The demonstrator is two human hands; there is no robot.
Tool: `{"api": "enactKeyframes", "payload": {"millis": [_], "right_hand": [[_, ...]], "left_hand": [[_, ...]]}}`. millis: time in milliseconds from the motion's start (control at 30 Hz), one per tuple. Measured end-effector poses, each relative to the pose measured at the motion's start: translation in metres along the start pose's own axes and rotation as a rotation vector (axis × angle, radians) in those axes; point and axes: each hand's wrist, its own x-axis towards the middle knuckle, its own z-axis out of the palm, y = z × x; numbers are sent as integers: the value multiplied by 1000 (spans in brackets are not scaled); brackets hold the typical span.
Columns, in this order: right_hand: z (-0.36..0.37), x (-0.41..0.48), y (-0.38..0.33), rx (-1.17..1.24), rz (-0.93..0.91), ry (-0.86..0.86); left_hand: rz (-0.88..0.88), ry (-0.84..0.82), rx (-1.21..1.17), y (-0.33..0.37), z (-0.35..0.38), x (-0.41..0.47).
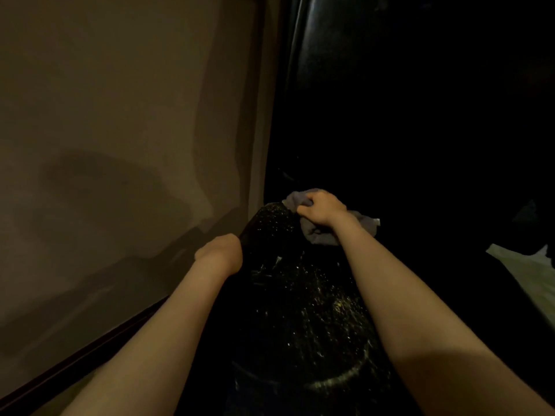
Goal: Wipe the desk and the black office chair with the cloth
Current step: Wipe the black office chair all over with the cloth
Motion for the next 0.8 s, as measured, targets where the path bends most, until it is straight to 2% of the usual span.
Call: {"api": "enactKeyframes", "payload": {"millis": [133, 333, 433, 567, 633, 700, 767, 800], "right_hand": [[-5, 0, 3, 100, -125, -66], [-15, -39, -1, 123, -357, -219], [-23, -52, -5, 183, -343, -320], [-44, -56, -12, 192, -257, -538], [-48, -46, -15, 279, -201, -453], [-38, -29, -22, 333, -145, -194], [-18, -8, -36, 220, -53, 7], [-7, 0, -44, 124, 2, 39]], "left_hand": [[7, -25, -16, -2, -1, 2], [-24, 0, 53, 8, -6, -6], [-23, -6, 48, 8, -8, -9], [-31, -28, 32, 6, -5, -10], [-38, -24, 18, 5, -4, -9], [-39, -27, -7, 3, -3, -6], [-41, -25, -20, 2, -1, -4], [-42, -21, -15, 1, 0, -3]]}}
